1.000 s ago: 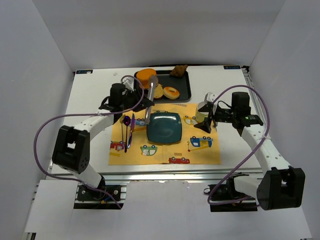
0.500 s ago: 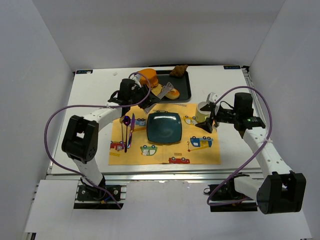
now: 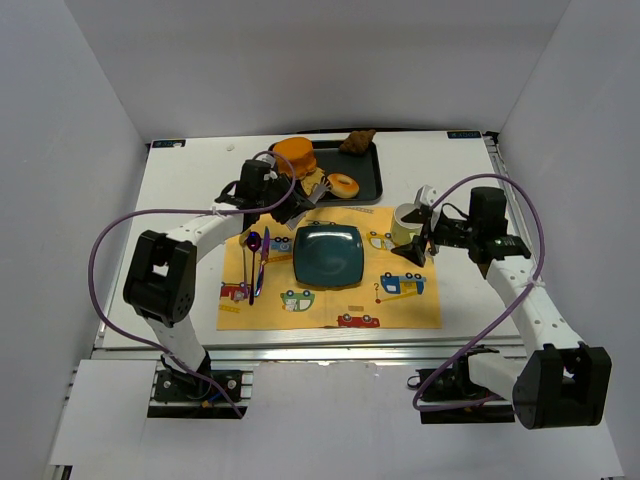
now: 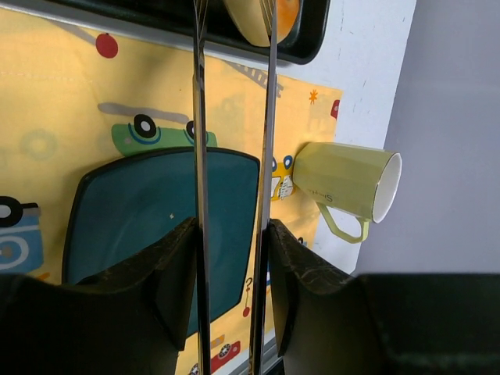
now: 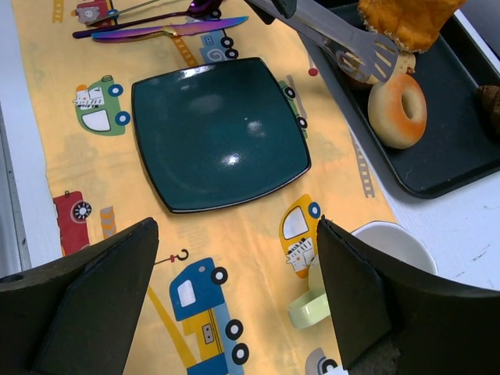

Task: Place the bread

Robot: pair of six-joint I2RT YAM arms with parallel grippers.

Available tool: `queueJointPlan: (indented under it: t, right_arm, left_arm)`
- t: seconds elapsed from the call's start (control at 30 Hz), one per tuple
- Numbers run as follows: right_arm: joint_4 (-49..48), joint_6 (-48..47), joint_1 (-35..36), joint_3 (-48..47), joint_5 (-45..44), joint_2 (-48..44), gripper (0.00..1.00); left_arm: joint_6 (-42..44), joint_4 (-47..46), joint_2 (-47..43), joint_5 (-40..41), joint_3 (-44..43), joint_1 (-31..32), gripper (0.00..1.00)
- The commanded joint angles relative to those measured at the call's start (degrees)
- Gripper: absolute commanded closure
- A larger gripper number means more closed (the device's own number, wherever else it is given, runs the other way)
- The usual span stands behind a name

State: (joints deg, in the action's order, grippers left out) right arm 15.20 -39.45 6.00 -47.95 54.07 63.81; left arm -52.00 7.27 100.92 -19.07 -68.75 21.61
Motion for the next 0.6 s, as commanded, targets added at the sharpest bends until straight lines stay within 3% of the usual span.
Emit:
queueJointPlan:
  t: [0.0, 0.57]
  right_arm:
    - [-1.9, 1.0, -0.3, 0.5, 0.8, -1.1, 0.14]
    - [-1.7, -0.1, -1.1, 1.6, 0.6, -1.8, 0.14]
  left_arm:
    - [-1.6, -1.1, -1.7, -0.4, -1.1, 0.3, 0.5]
    - [-3.9, -4.3, 3.8, -2.9, -3.6, 0.4, 0.45]
